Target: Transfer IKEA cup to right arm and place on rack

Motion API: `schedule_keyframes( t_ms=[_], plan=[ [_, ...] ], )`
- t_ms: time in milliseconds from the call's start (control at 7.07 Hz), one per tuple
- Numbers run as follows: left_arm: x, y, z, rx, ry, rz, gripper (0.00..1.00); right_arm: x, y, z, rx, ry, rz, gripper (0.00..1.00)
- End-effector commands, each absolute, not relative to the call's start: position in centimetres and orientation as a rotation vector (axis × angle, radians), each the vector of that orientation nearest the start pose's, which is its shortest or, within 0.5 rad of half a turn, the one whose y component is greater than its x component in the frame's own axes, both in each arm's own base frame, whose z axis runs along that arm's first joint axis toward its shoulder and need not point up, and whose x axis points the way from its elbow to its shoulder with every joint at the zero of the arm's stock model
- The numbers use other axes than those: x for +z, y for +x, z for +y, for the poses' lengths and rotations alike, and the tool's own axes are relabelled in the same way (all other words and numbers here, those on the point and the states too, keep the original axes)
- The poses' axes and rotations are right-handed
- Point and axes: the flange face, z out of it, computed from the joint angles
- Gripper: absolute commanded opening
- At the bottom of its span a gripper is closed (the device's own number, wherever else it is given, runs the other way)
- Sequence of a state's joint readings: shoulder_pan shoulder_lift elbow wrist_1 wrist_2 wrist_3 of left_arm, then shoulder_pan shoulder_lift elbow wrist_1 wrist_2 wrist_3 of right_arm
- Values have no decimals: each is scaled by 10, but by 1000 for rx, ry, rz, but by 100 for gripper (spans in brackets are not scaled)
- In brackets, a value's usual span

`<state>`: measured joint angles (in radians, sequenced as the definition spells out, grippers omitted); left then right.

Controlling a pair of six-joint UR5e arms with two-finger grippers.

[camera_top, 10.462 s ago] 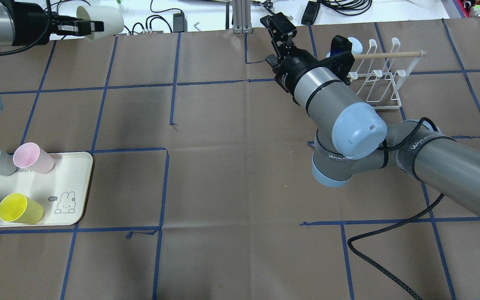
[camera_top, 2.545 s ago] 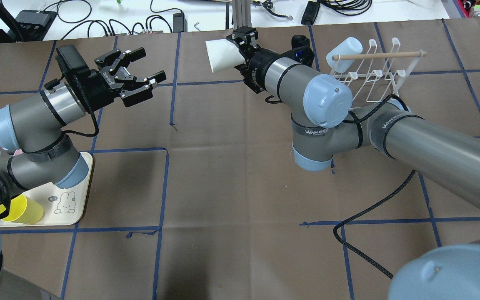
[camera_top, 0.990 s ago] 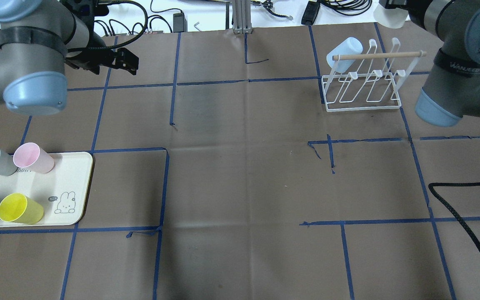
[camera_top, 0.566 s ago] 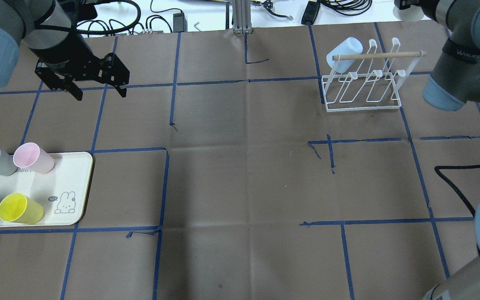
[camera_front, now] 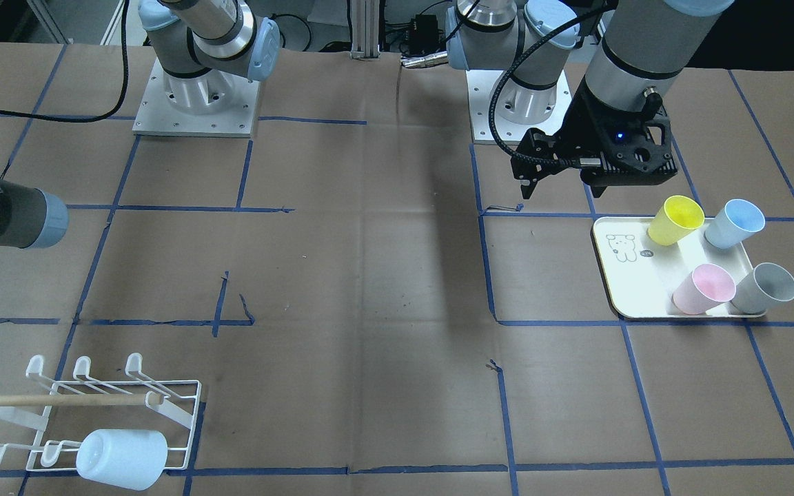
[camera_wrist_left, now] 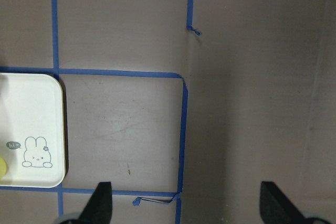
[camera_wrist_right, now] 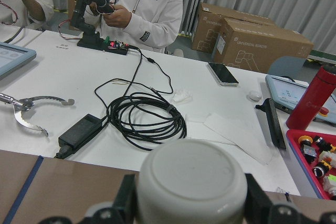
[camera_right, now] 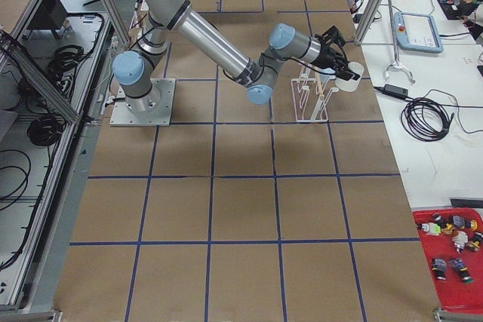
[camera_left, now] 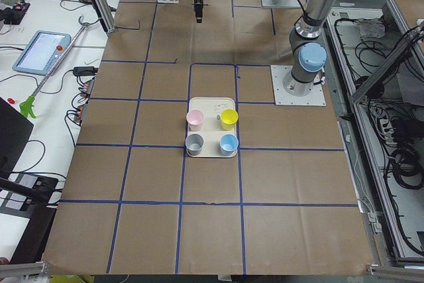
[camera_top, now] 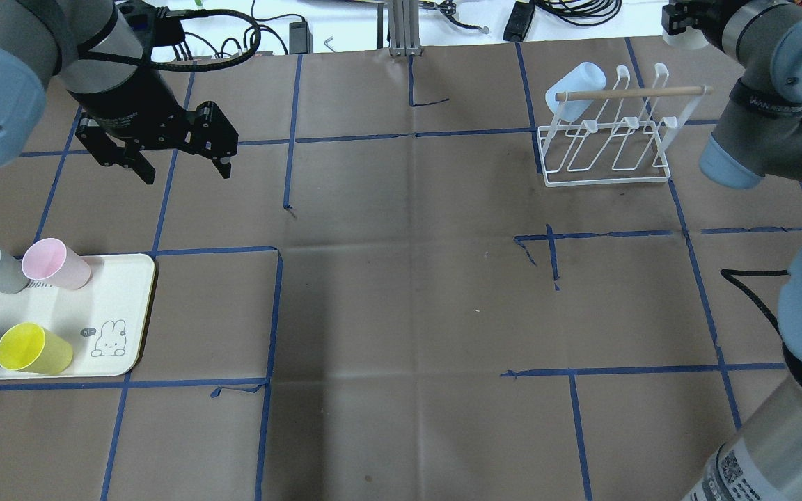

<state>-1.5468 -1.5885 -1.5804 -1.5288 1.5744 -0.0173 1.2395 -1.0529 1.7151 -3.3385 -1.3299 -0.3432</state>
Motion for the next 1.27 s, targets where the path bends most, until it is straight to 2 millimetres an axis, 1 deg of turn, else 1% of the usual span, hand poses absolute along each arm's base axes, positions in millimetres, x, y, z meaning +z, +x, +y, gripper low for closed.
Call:
schedule_keyframes(
  t_ms=[0, 283, 566, 848, 990, 1131],
  plan=[
    [485, -121, -513, -151, -68, 3134, 100, 327, -59, -663, -1768, -232, 2776, 3],
    [484, -121, -513, -152, -68, 3132, 100, 309, -56, -655, -1733, -219, 2786, 3],
    [476, -120, -516, -125, -53, 3133, 100, 297, -53, -645, -1717, -213, 2791, 3],
    [475, -121, -517, -120, -48, 3134, 100, 288, -52, -641, -1691, -203, 2798, 3],
    [476, -120, -516, -123, -51, 3134, 100, 287, -51, -640, -1684, -200, 2800, 7],
    [477, -121, -515, -125, -48, 3134, 100, 288, -51, -639, -1680, -192, 2797, 58]
  ],
)
